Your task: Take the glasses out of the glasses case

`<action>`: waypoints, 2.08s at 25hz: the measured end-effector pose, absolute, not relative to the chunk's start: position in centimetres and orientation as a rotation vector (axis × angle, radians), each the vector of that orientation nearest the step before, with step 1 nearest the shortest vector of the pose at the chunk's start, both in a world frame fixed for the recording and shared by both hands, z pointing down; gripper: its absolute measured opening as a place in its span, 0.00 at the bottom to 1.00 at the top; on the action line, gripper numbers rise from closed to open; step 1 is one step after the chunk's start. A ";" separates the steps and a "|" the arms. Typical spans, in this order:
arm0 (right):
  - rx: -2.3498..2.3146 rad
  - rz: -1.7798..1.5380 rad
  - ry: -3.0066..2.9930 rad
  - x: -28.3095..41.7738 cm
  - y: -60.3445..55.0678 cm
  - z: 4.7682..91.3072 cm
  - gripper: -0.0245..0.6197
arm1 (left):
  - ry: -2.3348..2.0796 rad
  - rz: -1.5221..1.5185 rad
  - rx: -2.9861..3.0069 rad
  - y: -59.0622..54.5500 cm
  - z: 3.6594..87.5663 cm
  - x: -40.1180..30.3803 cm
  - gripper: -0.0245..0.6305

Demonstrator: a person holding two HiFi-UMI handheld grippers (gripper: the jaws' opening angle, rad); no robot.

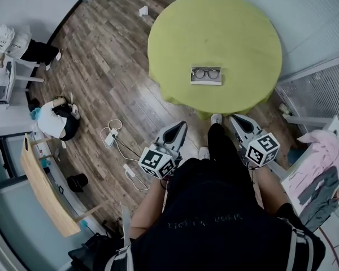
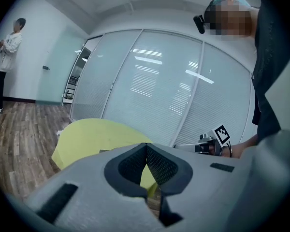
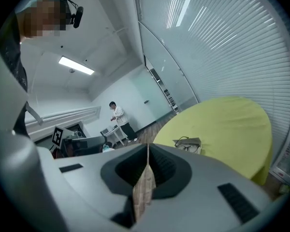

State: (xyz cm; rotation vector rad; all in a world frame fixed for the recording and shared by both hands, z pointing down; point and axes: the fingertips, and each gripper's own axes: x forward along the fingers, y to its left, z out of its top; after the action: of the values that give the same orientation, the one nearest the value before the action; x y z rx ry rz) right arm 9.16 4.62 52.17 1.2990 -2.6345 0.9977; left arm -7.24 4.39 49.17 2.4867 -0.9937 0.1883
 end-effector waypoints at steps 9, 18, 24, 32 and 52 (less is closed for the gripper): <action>1.188 0.954 -2.652 10.5 -2.4 52.2 0.08 | -1.043 0.175 2.462 -2.3 49.1 -5.1 0.06; 1.087 0.900 -2.635 10.9 -8.0 53.3 0.08 | -1.132 0.160 2.441 -6.8 48.0 -5.1 0.06; 1.063 0.853 -2.566 10.2 -10.4 54.8 0.08 | -1.154 0.174 2.417 -8.1 47.9 -6.1 0.06; 0.895 0.623 -2.386 6.7 -12.8 59.0 0.09 | -1.133 0.162 2.404 -11.0 48.5 -7.5 0.06; 0.664 0.386 -1.985 3.3 -16.3 69.6 0.09 | -1.103 0.133 2.343 -13.0 50.1 -11.2 0.06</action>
State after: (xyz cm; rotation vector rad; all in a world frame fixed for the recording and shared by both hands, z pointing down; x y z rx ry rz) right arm 3.33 -16.25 69.60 0.6641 -1.9850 0.3862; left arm -11.17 -13.01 50.10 2.3429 -1.1030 0.1333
